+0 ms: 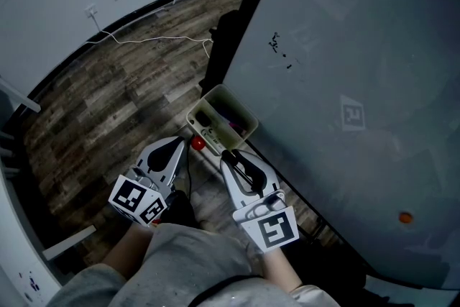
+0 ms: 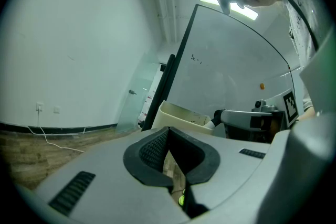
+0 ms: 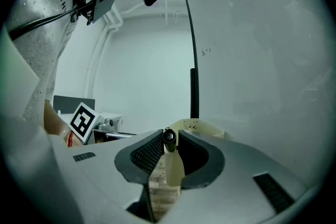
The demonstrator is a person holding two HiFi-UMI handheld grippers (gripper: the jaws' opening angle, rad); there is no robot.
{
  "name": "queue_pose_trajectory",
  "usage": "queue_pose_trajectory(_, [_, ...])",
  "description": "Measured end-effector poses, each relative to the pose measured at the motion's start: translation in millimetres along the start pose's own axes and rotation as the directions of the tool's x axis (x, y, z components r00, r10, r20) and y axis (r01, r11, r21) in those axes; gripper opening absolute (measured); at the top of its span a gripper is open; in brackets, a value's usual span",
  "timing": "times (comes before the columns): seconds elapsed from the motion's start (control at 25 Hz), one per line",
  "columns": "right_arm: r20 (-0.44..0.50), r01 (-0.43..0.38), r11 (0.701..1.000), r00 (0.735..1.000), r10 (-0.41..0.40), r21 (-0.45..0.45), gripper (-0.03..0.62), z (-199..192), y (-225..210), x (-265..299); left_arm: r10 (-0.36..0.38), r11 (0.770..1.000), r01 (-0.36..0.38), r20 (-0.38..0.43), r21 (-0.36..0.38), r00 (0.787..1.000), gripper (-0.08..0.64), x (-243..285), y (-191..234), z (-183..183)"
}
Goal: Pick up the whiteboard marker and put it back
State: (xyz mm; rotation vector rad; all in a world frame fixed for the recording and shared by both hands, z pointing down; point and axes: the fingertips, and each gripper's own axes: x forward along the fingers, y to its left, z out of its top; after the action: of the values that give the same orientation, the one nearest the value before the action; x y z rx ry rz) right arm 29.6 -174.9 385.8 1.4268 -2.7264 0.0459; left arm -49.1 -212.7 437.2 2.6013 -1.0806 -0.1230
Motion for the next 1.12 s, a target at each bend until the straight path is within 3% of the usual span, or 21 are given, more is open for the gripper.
queue_pose_trajectory(1.12, [0.020,-0.045,0.999,0.999,0.045,-0.014,0.117,7,7,-39,0.035,0.999,-0.035,0.030,0.007,0.999,0.015,-17,-40,-4])
